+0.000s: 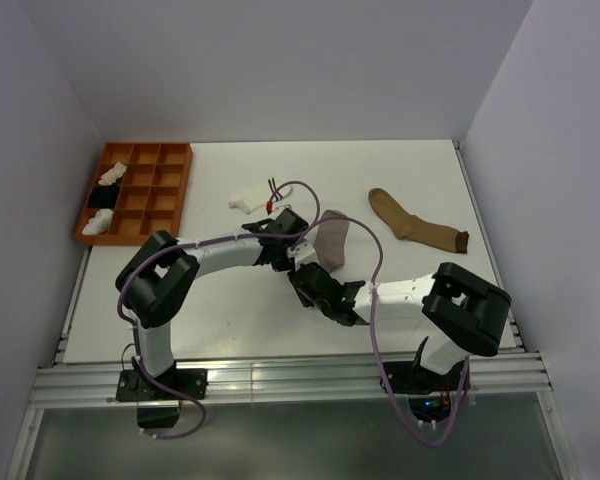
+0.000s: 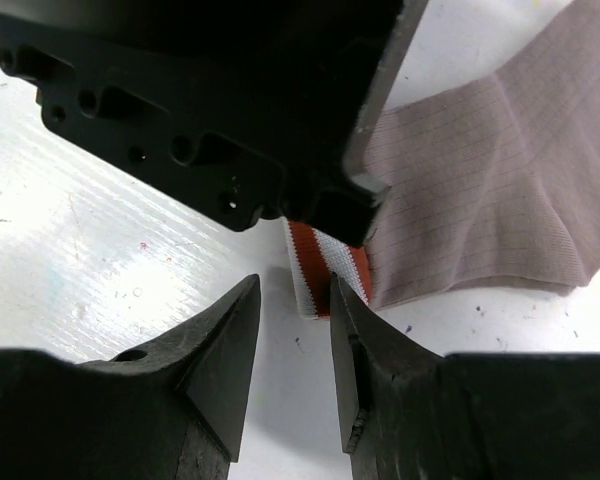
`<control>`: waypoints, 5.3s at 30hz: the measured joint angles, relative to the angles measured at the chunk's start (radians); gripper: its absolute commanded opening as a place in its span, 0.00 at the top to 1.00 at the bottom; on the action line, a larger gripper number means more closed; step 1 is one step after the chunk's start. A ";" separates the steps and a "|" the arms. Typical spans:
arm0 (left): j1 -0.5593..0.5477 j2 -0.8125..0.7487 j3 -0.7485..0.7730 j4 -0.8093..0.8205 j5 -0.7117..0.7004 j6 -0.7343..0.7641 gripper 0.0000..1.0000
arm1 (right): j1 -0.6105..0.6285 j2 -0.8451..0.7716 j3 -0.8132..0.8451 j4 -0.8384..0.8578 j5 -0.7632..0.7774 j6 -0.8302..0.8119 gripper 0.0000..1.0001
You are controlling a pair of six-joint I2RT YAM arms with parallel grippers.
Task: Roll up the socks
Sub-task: Roll the sock at the center of the board.
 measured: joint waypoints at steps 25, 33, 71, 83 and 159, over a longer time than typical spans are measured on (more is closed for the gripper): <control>-0.003 0.006 0.008 -0.003 0.000 0.007 1.00 | -0.004 -0.041 0.000 -0.027 0.036 -0.031 0.58; -0.003 0.006 0.008 -0.003 0.000 0.007 1.00 | -0.005 -0.029 0.000 -0.026 0.032 -0.037 0.58; 0.077 -0.183 -0.203 0.111 -0.003 -0.103 0.23 | -0.340 -0.041 -0.029 -0.009 -0.532 0.098 1.00; 0.074 -0.244 -0.267 0.213 0.024 -0.144 0.30 | -0.624 0.108 -0.115 0.268 -1.065 0.392 1.00; 0.015 0.019 0.024 0.003 0.025 -0.007 1.00 | -0.105 -0.038 -0.022 0.047 -0.190 -0.100 0.56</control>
